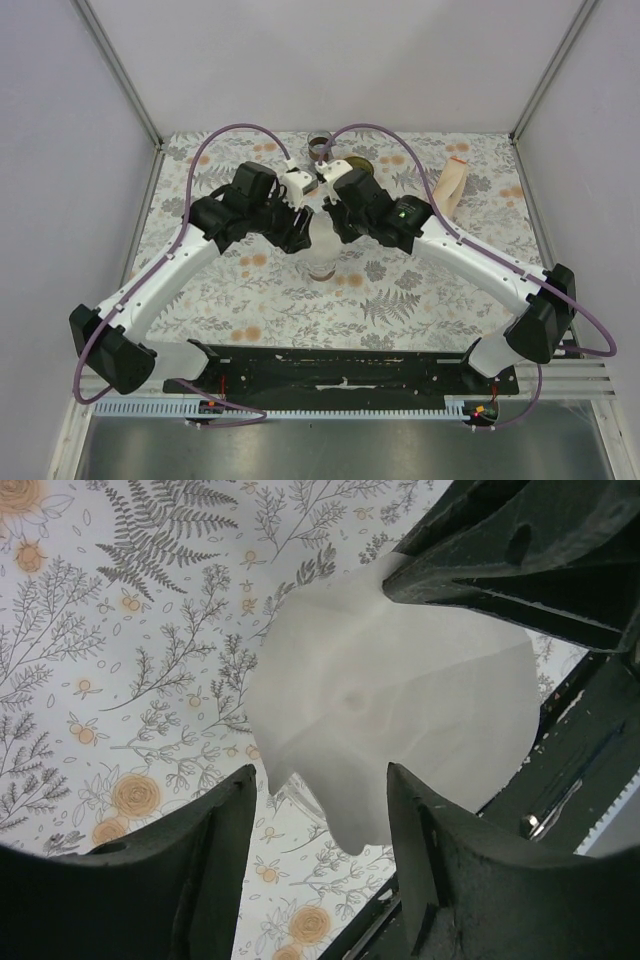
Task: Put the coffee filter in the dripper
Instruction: Place the coffee filter in the coffee dripper.
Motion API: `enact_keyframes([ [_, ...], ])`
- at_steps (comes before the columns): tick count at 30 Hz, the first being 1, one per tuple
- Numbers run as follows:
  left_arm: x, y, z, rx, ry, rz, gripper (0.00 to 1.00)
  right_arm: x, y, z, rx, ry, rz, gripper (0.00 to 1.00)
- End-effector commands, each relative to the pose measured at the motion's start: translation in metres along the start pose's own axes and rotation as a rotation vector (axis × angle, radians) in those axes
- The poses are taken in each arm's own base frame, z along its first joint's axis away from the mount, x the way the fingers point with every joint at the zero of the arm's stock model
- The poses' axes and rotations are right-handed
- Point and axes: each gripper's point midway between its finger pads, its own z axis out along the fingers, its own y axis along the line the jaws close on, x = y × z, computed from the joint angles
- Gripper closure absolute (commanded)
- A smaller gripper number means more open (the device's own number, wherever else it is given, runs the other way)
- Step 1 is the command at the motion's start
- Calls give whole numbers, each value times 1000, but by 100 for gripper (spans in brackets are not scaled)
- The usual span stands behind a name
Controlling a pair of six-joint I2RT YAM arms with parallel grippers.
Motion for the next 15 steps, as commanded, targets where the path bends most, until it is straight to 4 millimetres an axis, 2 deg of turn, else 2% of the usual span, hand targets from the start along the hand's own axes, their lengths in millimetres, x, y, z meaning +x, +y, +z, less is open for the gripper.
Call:
enact_keyframes([
  [1, 4, 17, 13, -77, 66, 39, 38, -18, 14, -10, -55, -67, -48, 86],
  [8, 8, 13, 25, -50, 75, 21, 45, -18, 14, -11, -56, -76, -45, 85],
  [10, 8, 10, 26, -38, 71, 15, 53, -19, 14, -12, -58, -80, -45, 85],
  [15, 9, 7, 21, -30, 59, 13, 81, -20, 14, -15, -58, -90, -43, 83],
])
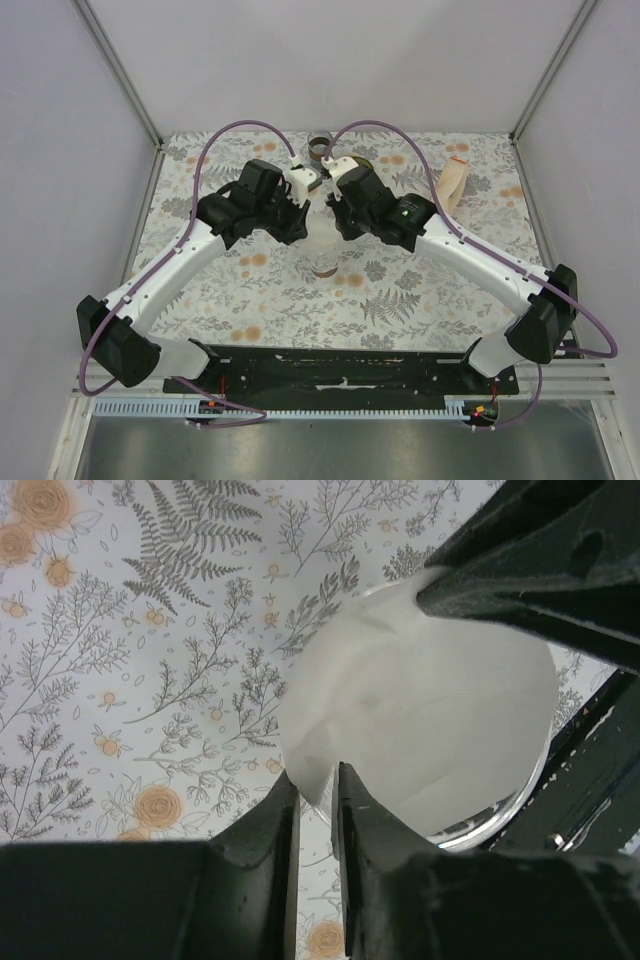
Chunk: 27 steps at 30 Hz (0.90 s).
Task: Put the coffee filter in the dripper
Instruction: Place the coffee filter in the coffee dripper.
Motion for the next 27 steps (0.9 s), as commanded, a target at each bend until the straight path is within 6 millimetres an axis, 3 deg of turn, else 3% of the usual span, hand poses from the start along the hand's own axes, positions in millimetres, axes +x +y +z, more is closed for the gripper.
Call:
enact_keyframes([
  [1, 11, -5, 7, 17, 35, -7, 87, -19, 26, -15, -103, -88, -85, 83],
  [3, 12, -5, 7, 15, 29, -8, 98, -17, 26, -15, -102, -87, -85, 83],
  [10, 15, -5, 4, 6, 21, -7, 98, -16, 25, -16, -103, -88, -85, 82],
  [13, 9, -9, -1, 22, 0, -1, 78, -16, 24, -18, -101, -90, -85, 80],
  [16, 1, -11, -8, 28, -27, 6, 55, -14, 23, -19, -98, -89, -86, 70],
  [19, -7, -15, -15, 38, -53, 15, 45, -15, 23, -21, -99, -95, -87, 63],
  [27, -19, -22, -32, 62, -98, 37, 33, -26, 25, -37, -128, -141, -98, 50],
])
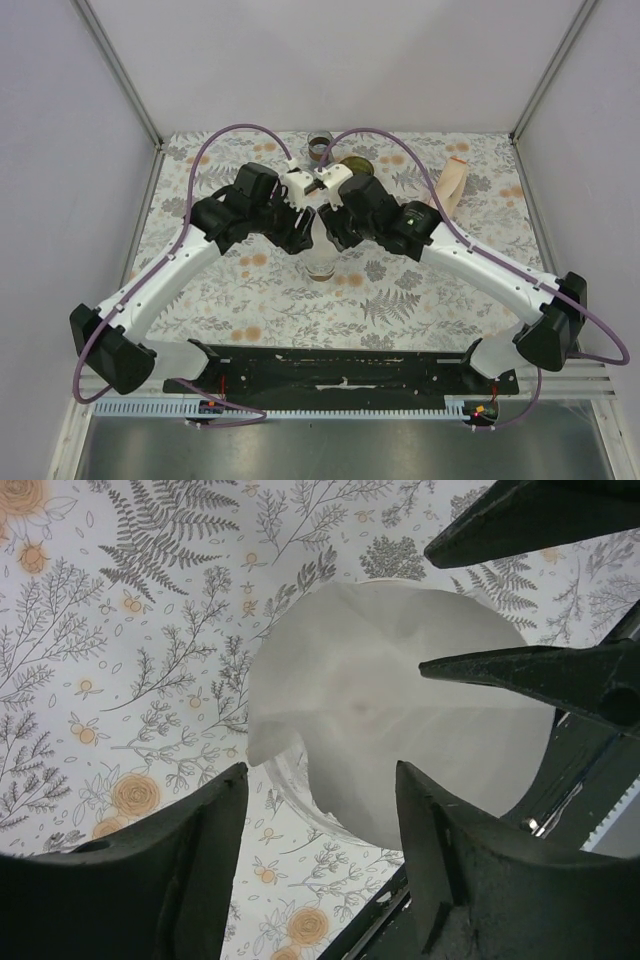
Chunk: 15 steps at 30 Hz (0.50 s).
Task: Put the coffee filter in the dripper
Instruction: Place the coffee filter in the coffee dripper.
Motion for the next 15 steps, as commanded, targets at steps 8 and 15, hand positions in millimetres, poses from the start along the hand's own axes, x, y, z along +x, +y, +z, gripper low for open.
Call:
enact_keyframes([
  [8, -32, -18, -36, 44, -122, 78, 19, -48, 8, -58, -77, -215, -33, 37],
  [15, -42, -7, -51, -33, -163, 84, 13, -33, 0, -85, -116, -287, 34, 35],
])
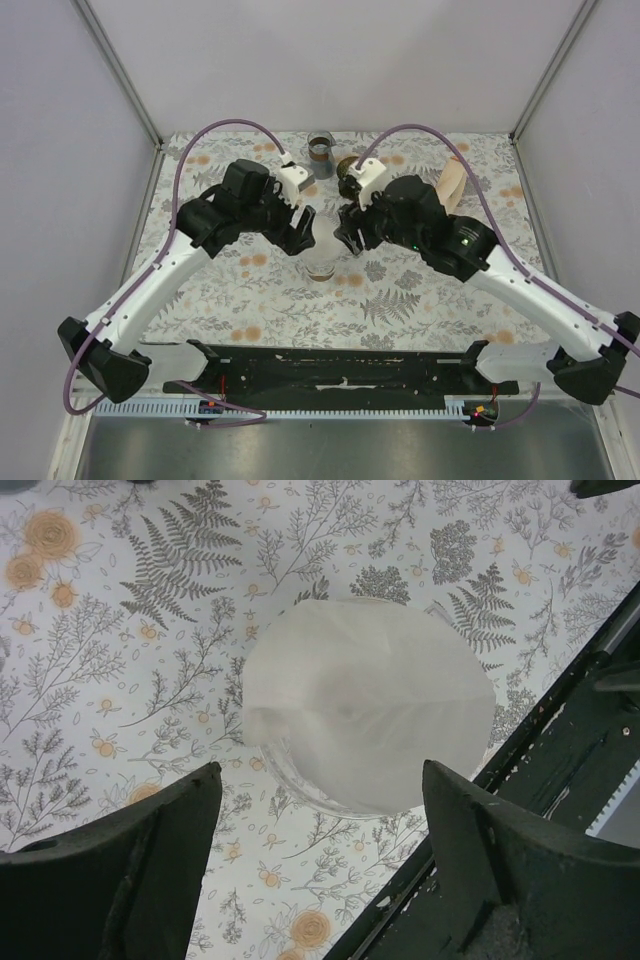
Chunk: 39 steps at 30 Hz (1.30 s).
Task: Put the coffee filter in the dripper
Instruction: Place the coffee filter in the coffee dripper, then move the coffee server to the center of the board.
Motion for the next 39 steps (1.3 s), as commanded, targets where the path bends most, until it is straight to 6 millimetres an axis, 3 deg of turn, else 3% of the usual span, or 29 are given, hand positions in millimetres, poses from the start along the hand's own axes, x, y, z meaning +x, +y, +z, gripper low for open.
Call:
enact_keyframes([
  [1, -25, 8, -27, -68, -92, 51, 12, 8, -8, -19, -11, -70, 83, 36],
  [8, -30, 37, -42, -162, -141, -21, 12, 80, -39, -7, 16, -33, 367, 45],
  [13, -24, 62, -48, -208, -156, -93, 13, 130, -51, 27, 26, 25, 507, 50],
  [16, -21, 82, -56, -245, -179, -156, 13, 150, -51, 52, 18, 74, 557, 51],
  [23, -12, 110, -77, -320, -229, -223, 13, 179, -36, 98, -79, 132, 692, 51],
  [29, -11, 119, -88, -357, -243, -235, 14, 195, -18, 116, -134, 148, 786, 55],
  [36, -13, 125, -93, -373, -251, -241, 14, 202, 15, 136, -190, 176, 831, 56],
  [39, -12, 125, -96, -380, -251, -239, 14, 195, 25, 148, -219, 168, 850, 56],
])
